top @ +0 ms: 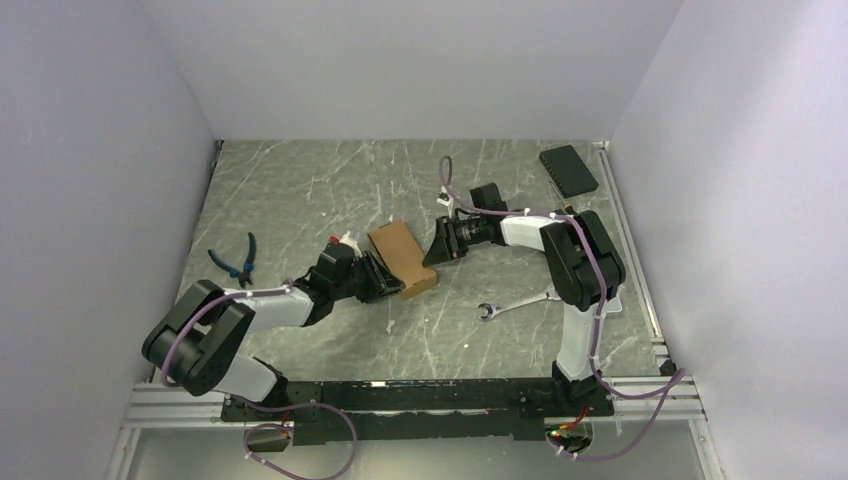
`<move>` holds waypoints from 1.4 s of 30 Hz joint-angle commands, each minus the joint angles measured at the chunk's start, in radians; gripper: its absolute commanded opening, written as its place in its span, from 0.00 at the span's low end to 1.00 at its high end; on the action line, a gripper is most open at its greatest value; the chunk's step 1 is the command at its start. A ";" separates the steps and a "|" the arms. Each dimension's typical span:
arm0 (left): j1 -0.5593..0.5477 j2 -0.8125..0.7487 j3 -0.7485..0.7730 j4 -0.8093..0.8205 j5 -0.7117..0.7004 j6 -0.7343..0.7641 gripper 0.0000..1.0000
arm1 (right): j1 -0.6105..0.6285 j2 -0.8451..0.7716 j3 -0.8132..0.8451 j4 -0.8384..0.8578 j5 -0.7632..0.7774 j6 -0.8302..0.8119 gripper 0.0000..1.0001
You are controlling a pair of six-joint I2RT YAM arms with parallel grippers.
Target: Fold the paper box
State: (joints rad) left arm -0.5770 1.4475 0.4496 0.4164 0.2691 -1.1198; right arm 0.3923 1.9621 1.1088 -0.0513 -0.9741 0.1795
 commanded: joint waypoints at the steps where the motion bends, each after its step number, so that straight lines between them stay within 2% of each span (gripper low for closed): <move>1: -0.015 -0.121 0.024 -0.048 -0.049 0.074 0.43 | 0.003 -0.045 0.026 -0.055 0.003 -0.082 0.44; 7: -0.014 -0.425 0.008 -0.350 -0.190 0.175 0.78 | -0.034 -0.153 0.039 -0.129 0.018 -0.235 0.58; 11: 0.004 -0.538 -0.032 -0.387 -0.240 0.183 0.91 | -0.044 -0.184 0.012 -0.091 0.020 -0.221 0.61; 16: 0.050 -0.504 -0.085 -0.227 -0.167 0.141 0.92 | -0.046 -0.138 -0.002 -0.033 0.030 -0.131 0.59; 20: 0.081 -0.363 -0.062 -0.117 -0.113 0.133 0.91 | -0.046 -0.079 0.007 -0.007 0.035 -0.082 0.59; 27: 0.133 -0.120 0.056 -0.055 -0.082 0.149 0.90 | -0.031 -0.010 0.023 0.014 0.000 -0.043 0.60; 30: 0.152 -0.042 0.102 -0.056 -0.070 0.140 0.87 | -0.020 0.006 0.025 0.014 -0.005 -0.037 0.60; 35: 0.171 0.050 0.164 -0.048 -0.055 0.135 0.73 | -0.017 0.011 0.026 0.007 0.005 -0.037 0.57; 37: 0.176 0.089 0.182 -0.048 -0.037 0.135 0.63 | -0.017 0.009 0.026 0.005 0.008 -0.038 0.56; 39: 0.178 0.120 0.190 -0.038 -0.011 0.130 0.39 | -0.017 0.008 0.027 0.002 0.012 -0.041 0.56; 42: 0.178 0.149 0.182 -0.005 0.022 0.124 0.18 | -0.017 0.007 0.033 -0.006 0.015 -0.050 0.56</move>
State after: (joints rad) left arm -0.3996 1.5661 0.6136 0.3534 0.2256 -0.9920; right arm 0.3748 1.9694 1.1099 -0.0792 -0.9516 0.1390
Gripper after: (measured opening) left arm 0.279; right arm 0.562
